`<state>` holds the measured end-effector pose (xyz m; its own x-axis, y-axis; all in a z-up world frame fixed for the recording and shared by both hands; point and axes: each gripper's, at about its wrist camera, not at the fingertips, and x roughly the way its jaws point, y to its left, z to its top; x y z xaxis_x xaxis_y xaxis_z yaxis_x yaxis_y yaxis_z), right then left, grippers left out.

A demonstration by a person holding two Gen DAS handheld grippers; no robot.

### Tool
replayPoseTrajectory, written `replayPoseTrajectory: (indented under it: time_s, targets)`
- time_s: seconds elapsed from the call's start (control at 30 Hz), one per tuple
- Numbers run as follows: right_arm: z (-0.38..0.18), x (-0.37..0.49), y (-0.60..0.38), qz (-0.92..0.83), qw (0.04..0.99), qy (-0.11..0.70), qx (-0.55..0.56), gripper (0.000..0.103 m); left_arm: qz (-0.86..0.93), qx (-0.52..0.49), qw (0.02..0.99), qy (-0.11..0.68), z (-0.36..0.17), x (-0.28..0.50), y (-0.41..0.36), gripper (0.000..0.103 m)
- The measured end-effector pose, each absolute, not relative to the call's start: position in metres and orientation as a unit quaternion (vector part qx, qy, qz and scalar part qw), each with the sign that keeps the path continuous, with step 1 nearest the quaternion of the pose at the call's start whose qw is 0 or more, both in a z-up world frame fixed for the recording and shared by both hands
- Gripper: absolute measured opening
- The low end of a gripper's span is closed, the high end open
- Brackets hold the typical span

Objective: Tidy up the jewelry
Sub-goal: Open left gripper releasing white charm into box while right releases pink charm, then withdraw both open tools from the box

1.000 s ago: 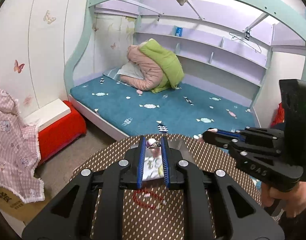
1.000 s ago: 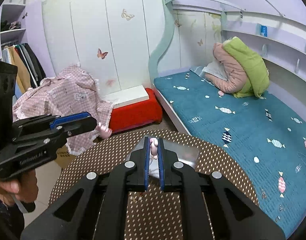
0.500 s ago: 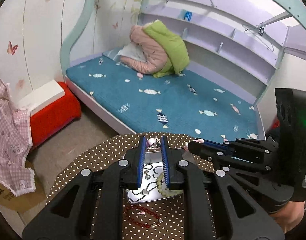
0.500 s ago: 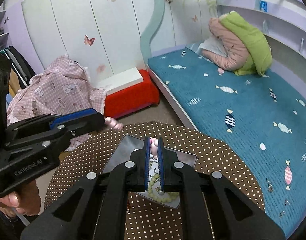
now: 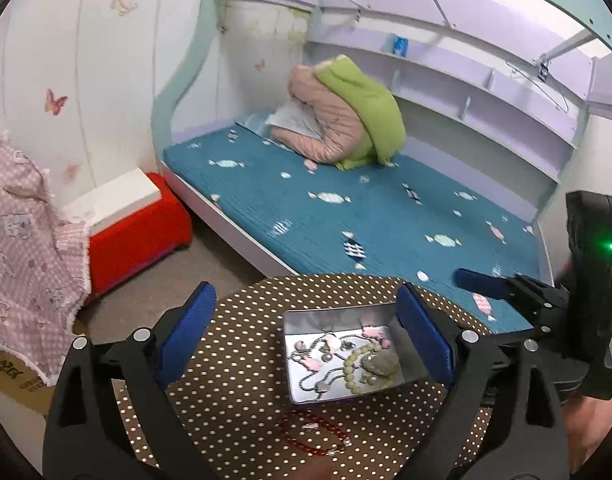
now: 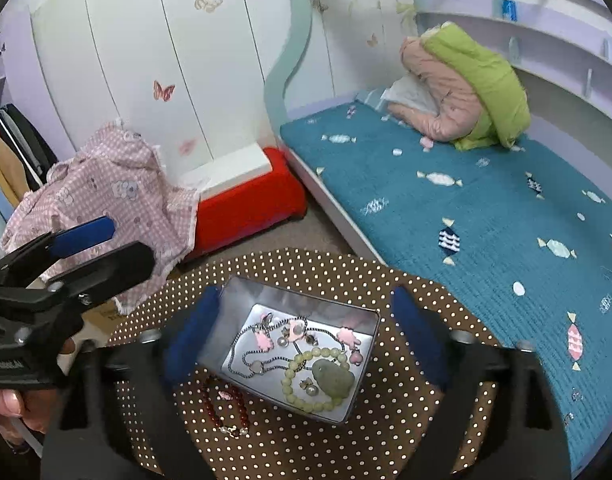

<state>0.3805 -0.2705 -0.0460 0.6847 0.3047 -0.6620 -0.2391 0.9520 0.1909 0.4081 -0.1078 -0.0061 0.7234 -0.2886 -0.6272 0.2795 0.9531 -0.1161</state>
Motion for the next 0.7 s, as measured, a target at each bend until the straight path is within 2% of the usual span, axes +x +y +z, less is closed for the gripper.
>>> replayPoseTrajectory:
  time_s: [0.17, 0.7]
  targets:
    - [-0.038, 0.365, -0.273, 0.134, 0.926, 0.351, 0.042, 0.095, -0.125, 0.005, 0.944, 0.306, 0.006, 0.381, -0.099, 0.097]
    - [-0.006, 0.291, -0.272, 0.127, 0.949, 0.286, 0.048, 0.095, -0.092, -0.005, 0.962, 0.257, 0.026, 0.303, -0.066, 0.098]
